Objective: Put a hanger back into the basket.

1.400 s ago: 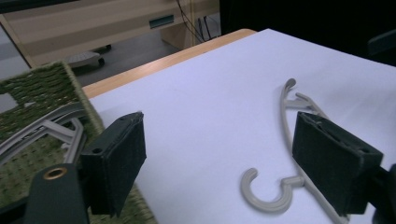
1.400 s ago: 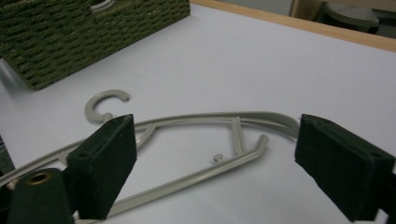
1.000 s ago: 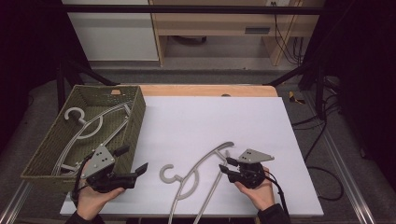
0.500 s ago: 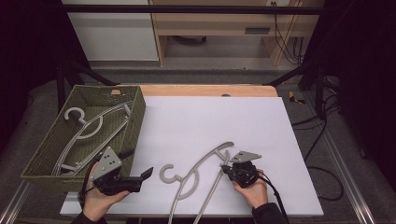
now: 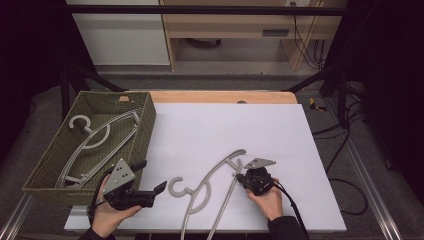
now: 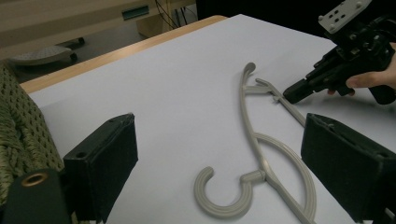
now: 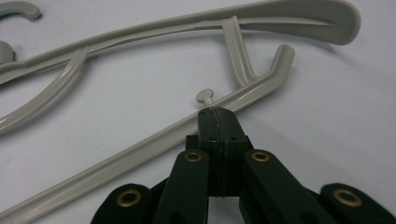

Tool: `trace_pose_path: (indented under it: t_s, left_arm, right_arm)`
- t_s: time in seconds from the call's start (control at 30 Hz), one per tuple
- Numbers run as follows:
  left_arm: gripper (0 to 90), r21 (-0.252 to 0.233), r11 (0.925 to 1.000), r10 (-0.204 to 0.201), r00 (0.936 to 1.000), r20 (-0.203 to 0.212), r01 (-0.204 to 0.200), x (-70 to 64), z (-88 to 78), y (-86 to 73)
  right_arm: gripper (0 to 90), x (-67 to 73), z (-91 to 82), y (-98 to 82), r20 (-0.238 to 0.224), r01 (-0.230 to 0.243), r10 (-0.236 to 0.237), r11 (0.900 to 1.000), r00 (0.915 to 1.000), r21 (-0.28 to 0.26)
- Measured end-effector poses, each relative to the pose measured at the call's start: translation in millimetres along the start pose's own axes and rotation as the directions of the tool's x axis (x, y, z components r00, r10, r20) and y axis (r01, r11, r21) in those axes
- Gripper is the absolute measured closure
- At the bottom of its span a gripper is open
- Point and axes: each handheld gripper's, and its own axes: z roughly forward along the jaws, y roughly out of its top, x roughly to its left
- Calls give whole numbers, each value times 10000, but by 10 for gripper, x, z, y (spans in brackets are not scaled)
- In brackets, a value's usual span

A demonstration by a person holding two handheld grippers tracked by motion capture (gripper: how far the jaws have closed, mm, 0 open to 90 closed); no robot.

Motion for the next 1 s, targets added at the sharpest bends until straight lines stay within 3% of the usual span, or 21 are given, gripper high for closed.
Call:
trace_pose_path:
  t_s: [0.03,0.1,0.13,0.33,0.4,0.47,0.63,0.73,0.87,1.0]
  left_arm:
    - [105,19,10000,27,10000,0,-27,-1,3,0]
    - [105,51,10000,34,10000,19,-34,-3,11,-3]
    - [106,77,10000,27,10000,27,-28,-2,15,-5]
    - [107,138,9999,39,10000,90,-40,-16,34,-17]
    - [108,176,9998,49,9999,117,-51,-23,43,-21]
    - [109,219,9997,77,9999,107,-79,-23,49,-26]
    - [114,207,9998,58,9999,123,-61,-19,43,-30]
    - [117,195,9998,64,9999,122,-66,-20,36,-30]
    - [120,232,9997,46,9999,107,-48,-19,36,-34]
    - [125,263,9996,69,9999,124,-72,-30,48,-39]
  right_arm:
    - [900,13,14,22,-34,-196,196,9998,9998,41]
    - [900,-3,61,54,-82,38,-38,10000,10000,-62]
    - [900,10,80,78,-101,-165,165,9999,9998,-13]
    - [900,16,224,196,-308,108,-113,9998,9995,-180]
    - [900,53,256,231,-235,-74,70,9999,9997,-150]
    - [900,52,272,240,-250,167,-172,9997,9995,-195]
    - [900,113,187,249,-402,157,-174,9989,9990,-445]
    - [900,201,68,248,-904,393,-454,9969,9949,-687]
    - [893,406,-23,172,-1693,971,-1076,9928,9797,-696]
    - [887,495,12,132,-1650,1238,-1327,9903,9773,-633]
